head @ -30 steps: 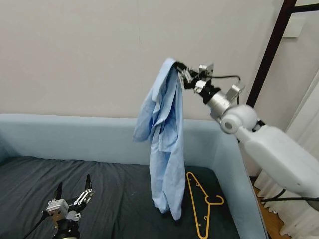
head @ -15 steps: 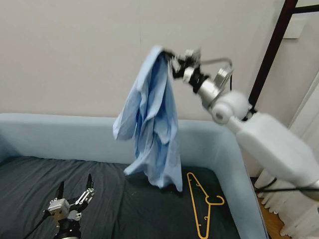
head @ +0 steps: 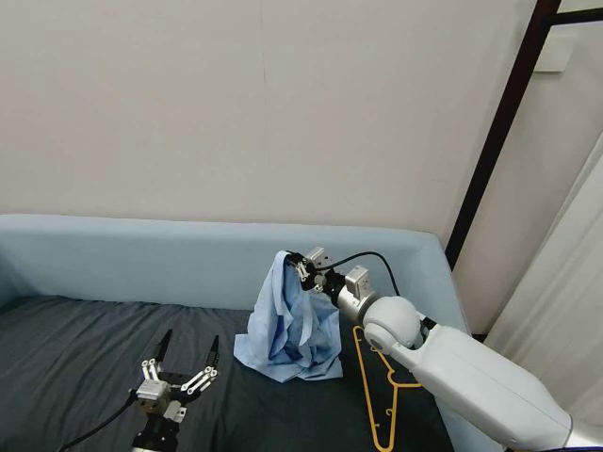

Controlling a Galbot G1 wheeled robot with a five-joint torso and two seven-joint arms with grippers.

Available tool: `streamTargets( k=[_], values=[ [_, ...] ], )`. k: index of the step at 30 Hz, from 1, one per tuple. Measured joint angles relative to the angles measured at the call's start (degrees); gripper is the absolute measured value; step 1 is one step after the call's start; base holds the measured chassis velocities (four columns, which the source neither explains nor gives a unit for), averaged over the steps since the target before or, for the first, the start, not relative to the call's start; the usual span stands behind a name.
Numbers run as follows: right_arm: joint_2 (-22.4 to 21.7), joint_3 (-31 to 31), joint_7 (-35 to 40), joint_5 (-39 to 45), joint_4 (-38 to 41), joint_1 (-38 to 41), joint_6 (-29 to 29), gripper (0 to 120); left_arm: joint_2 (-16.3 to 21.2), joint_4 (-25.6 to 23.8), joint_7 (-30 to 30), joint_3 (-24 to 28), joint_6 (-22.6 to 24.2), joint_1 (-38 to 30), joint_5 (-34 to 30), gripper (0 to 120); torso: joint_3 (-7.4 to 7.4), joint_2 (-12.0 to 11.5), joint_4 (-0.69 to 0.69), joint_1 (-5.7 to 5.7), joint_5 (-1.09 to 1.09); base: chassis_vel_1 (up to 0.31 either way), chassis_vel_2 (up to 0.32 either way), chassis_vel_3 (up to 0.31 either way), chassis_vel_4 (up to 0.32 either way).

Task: Pick up the clothes from the sofa and hang them on the clothes hanger.

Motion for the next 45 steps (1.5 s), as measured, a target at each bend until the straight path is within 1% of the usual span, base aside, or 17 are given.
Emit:
streamTargets(
  k=[3, 4, 7, 8, 9, 11, 14, 20, 25, 31, 32, 33, 34, 37, 45],
  values=[
    [1.4, -0.4, 0.4, 0.2, -0.9, 0.8, 0.3, 0, -0.3, 3.5, -0.3, 1.2, -0.7, -2.8, 3.1, 100, 0.0, 0.0, 0.03, 0.0, 0.0, 0.0, 0.0, 0.0, 0.0],
    [1.4, -0.4, 0.4, 0.2, -0.9, 0.8, 0.3, 0, -0.3, 3.5, -0.3, 1.2, -0.7, -2.8, 3.1, 100, 0.0, 0.0, 0.03, 0.0, 0.0, 0.0, 0.0, 0.0, 0.0],
    [2.4, -0.8, 0.4, 1.0, -1.6, 1.6, 0.9, 0, -1.1, 7.3, -2.2, 2.6, -0.6, -5.5, 4.7, 100, 0.0, 0.0, 0.0, 0.0, 0.01, 0.0, 0.0, 0.0, 0.0],
    [2.7, -1.0, 0.4, 1.3, -1.8, 1.8, 1.1, 0, -1.2, 8.5, -2.3, 2.9, -0.6, -6.1, 5.1, 100, 0.0, 0.0, 0.01, 0.0, 0.0, 0.0, 0.0, 0.0, 0.0],
    [2.7, -1.0, 0.4, 1.3, -1.8, 1.8, 1.1, 0, -1.2, 8.5, -2.3, 2.9, -0.6, -6.1, 5.1, 100, 0.0, 0.0, 0.01, 0.0, 0.0, 0.0, 0.0, 0.0, 0.0],
    [3.3, -1.3, 0.3, 1.6, -2.1, 2.1, 1.4, 0, -1.3, 11.0, -2.4, 3.2, -0.5, -7.2, 5.8, 100, 0.0, 0.0, 0.01, 0.0, 0.0, 0.0, 0.0, 0.0, 0.0],
    [4.3, -1.8, 0.1, 1.8, -2.6, 2.5, 1.7, 0, -1.0, 13.4, -2.4, 3.3, -0.5, -8.5, 6.2, 100, 0.0, 0.0, 0.02, 0.0, 0.0, 0.0, 0.0, 0.0, 0.0],
    [5.8, -2.7, 0.0, 1.9, -3.5, 3.4, 1.7, 0, -0.8, 15.8, -2.4, 3.0, -1.1, -10.0, 7.0, 100, 0.0, 0.0, 0.02, 0.0, 0.01, 0.0, 0.0, 0.0, 0.0],
    [6.6, -3.3, -0.1, 1.9, -3.9, 3.8, 1.8, 0, -1.8, 17.2, -3.8, 3.0, -1.6, -11.2, 7.8, 98, 0.0, 0.0, 0.02, 0.0, 0.0, 0.0, 0.0, 0.0, 0.0],
    [6.4, -3.1, 0.0, 2.1, -3.7, 3.6, 1.8, 0, -3.0, 18.5, -4.4, 4.1, -1.7, -12.6, 8.4, 89, 0.0, 0.0, 0.01, 0.0, 0.01, 0.0, 0.0, 0.0, 0.0],
    [6.2, -2.9, 0.0, 2.3, -3.5, 3.5, 1.8, 0, -3.3, 19.1, -4.5, 4.5, -1.7, -13.2, 8.7, 82, 0.0, 0.0, 0.01, 0.0, 0.01, 0.0, 0.0, 0.0, 0.0],
    [6.1, -2.9, 0.1, 2.5, -3.4, 3.4, 1.8, 0, -3.6, 19.6, -4.5, 4.8, -1.7, -13.6, 8.8, 79, 0.0, 0.0, 0.01, 0.0, 0.02, 0.0, 0.0, 0.0, 0.0],
    [6.1, -2.9, 0.1, 2.5, -3.4, 3.4, 1.8, 0, -3.6, 19.6, -4.5, 4.8, -1.7, -13.6, 8.8, 79, 0.0, 0.0, 0.01, 0.0, 0.02, 0.0, 0.0, 0.0, 0.0],
    [5.9, -2.9, 0.2, 2.7, -3.2, 3.4, 1.8, 0, -4.9, 21.3, -4.6, 5.8, -1.8, -15.1, 9.6, 65, 0.0, 0.0, 0.01, 0.0, 0.02, 0.0, 0.0, 0.0, 0.0],
    [5.7, -2.8, 0.2, 2.8, -3.2, 3.5, 1.8, 0, -7.2, 24.1, -4.6, 6.8, -2.8, -17.5, 10.7, 65, 0.0, 0.0, 0.01, 0.0, 0.01, 0.0, 0.0, 0.0, 0.0]
  ],
)
